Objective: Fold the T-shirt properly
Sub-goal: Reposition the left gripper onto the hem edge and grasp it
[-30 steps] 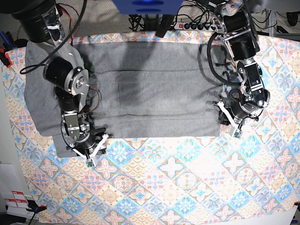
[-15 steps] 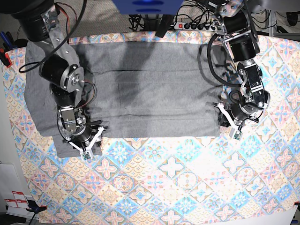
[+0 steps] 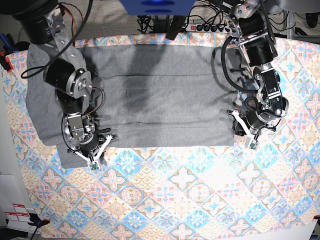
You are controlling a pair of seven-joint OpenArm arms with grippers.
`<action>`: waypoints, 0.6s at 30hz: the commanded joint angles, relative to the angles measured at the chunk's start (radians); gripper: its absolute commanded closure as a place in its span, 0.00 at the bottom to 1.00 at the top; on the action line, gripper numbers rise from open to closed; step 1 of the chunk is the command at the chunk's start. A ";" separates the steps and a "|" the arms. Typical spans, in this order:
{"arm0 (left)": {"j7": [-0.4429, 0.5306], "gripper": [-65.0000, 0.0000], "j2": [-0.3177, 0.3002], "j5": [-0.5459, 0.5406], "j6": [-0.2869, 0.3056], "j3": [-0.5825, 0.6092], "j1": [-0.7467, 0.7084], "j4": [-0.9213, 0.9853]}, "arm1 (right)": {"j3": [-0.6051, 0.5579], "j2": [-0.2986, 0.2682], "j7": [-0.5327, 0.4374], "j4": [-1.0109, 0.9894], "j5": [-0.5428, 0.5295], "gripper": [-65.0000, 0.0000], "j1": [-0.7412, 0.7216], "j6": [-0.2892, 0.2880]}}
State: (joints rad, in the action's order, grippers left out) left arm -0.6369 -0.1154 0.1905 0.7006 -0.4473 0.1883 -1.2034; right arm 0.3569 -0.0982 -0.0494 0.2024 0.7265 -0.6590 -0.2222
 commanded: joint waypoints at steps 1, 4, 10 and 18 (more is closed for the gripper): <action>0.024 0.95 0.000 -0.018 -0.002 0.000 0.037 -0.014 | 0.000 -0.010 0.009 0.012 0.006 0.91 -0.020 0.016; 0.024 0.95 0.026 -0.009 -0.002 0.000 0.061 -0.014 | 0.006 -0.010 -0.014 0.053 0.006 0.91 -0.009 0.016; 0.019 0.95 0.053 -0.007 -0.002 0.000 0.093 -0.014 | 0.001 -0.007 0.018 0.214 0.006 0.91 0.069 0.016; 0.033 0.94 0.046 -0.009 -0.002 -0.026 0.106 -0.013 | -0.002 -0.007 0.052 0.234 0.006 0.91 0.087 0.016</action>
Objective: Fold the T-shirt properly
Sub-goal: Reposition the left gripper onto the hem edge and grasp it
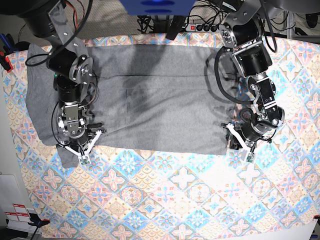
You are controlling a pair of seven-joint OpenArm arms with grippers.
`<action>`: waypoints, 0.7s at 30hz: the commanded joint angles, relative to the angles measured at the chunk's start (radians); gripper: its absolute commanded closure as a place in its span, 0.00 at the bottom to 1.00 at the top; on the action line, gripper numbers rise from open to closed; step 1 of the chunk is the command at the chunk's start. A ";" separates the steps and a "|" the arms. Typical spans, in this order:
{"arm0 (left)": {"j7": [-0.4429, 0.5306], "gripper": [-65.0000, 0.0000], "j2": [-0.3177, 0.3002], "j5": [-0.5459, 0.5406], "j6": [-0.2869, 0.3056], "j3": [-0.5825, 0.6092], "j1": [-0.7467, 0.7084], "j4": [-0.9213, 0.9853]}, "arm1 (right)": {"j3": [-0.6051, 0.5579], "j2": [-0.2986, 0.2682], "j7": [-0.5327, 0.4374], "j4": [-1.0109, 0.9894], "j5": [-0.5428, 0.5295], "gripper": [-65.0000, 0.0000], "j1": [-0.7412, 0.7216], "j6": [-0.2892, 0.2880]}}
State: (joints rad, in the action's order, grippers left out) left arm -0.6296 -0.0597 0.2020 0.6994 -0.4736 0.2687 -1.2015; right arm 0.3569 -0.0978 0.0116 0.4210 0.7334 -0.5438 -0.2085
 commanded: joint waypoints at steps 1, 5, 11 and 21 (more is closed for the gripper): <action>0.050 0.94 -0.021 -0.019 -0.001 0.002 0.027 -0.015 | -0.002 -0.007 -0.009 0.016 -0.001 0.91 -0.028 0.002; 0.144 0.94 -0.041 -0.012 -0.001 0.037 0.088 0.177 | -0.002 -0.006 -0.008 0.016 -0.001 0.91 -0.028 0.002; 0.231 0.92 -0.104 -0.036 -0.001 0.034 0.214 0.542 | -0.002 0.010 -0.003 0.016 -0.001 0.91 -0.028 0.002; 0.233 0.72 -0.110 -0.097 -0.001 0.032 0.200 0.441 | -0.003 0.010 -0.003 0.016 -0.001 0.91 -0.028 0.002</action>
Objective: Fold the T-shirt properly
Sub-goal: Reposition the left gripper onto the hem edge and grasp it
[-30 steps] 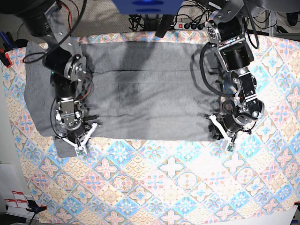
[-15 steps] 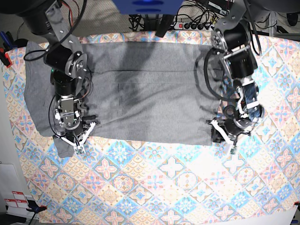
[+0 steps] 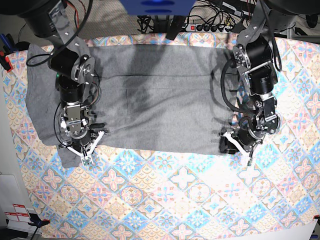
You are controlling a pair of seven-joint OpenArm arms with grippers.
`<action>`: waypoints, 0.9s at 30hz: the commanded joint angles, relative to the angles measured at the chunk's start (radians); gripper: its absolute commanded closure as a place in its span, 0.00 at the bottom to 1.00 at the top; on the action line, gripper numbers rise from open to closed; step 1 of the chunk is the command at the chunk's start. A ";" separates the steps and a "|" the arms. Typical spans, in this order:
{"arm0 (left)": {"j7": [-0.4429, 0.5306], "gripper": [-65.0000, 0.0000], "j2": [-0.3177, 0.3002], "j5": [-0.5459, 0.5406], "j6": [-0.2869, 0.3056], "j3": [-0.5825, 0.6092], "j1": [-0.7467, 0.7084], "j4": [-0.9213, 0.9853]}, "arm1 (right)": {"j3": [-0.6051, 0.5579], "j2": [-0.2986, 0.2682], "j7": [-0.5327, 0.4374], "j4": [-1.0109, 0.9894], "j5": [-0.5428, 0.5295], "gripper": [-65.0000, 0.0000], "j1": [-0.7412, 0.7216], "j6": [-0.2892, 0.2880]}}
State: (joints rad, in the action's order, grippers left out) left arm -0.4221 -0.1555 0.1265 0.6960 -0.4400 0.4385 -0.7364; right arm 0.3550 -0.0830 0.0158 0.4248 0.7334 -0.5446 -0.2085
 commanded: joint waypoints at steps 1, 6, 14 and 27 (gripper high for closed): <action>0.025 0.72 -0.014 -0.020 0.002 0.000 0.018 -0.048 | -0.001 -0.005 -0.007 0.012 -0.001 0.91 -0.027 0.002; 0.024 0.72 -0.014 -0.020 0.002 0.000 0.012 -0.067 | -0.001 -0.004 -0.007 0.010 -0.001 0.91 -0.027 0.002; 0.025 0.54 -0.014 -0.021 0.002 0.002 0.041 0.067 | -0.001 -0.004 -0.007 0.010 -0.001 0.91 -0.027 0.001; 0.027 0.61 -0.033 0.028 0.002 0.096 0.124 0.286 | -0.001 -0.004 -0.007 0.010 0.001 0.91 -0.027 -0.001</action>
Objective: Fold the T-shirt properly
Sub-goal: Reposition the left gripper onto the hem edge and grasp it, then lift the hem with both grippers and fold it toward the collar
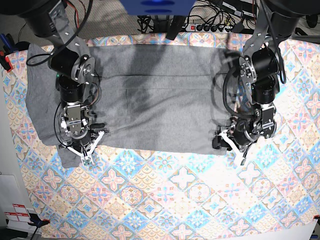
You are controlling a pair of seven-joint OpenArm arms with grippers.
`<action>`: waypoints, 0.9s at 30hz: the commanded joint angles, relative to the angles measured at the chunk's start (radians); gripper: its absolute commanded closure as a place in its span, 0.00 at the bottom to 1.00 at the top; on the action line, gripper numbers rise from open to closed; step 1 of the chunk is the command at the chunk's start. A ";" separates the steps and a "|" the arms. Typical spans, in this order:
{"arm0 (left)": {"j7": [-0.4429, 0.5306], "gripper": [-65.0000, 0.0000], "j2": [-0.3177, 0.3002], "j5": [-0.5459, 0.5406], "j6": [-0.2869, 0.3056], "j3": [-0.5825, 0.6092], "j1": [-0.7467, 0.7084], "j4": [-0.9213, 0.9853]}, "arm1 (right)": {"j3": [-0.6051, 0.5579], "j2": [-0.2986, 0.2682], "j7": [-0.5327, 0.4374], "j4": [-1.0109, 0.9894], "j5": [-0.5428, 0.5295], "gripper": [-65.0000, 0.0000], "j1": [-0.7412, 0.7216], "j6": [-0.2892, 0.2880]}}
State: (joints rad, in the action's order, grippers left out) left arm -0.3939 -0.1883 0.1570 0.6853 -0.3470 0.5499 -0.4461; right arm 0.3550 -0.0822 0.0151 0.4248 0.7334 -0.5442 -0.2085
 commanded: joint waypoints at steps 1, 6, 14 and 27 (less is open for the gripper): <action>0.006 0.66 0.002 -0.003 0.013 0.035 0.012 0.002 | -0.001 -0.004 -0.007 0.010 0.001 0.91 -0.027 -0.001; 0.045 0.82 0.003 -0.004 0.013 0.111 0.003 0.007 | -0.001 -0.004 -0.007 0.010 0.001 0.91 -0.027 -0.001; 0.066 1.00 -0.003 -0.007 0.013 0.104 -0.017 -0.001 | 0.006 -0.003 -0.014 0.052 -0.001 0.95 -0.017 0.001; 0.131 1.00 -0.003 -0.155 0.013 0.110 -0.103 -0.130 | 0.008 0.054 0.046 0.424 -0.001 0.95 0.160 0.001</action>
State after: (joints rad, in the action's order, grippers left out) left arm -0.2779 -0.1829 0.0166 0.6926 -0.2378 0.4194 -0.5575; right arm 0.3611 -0.0189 0.0784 0.8291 0.7341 -0.3611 -0.2207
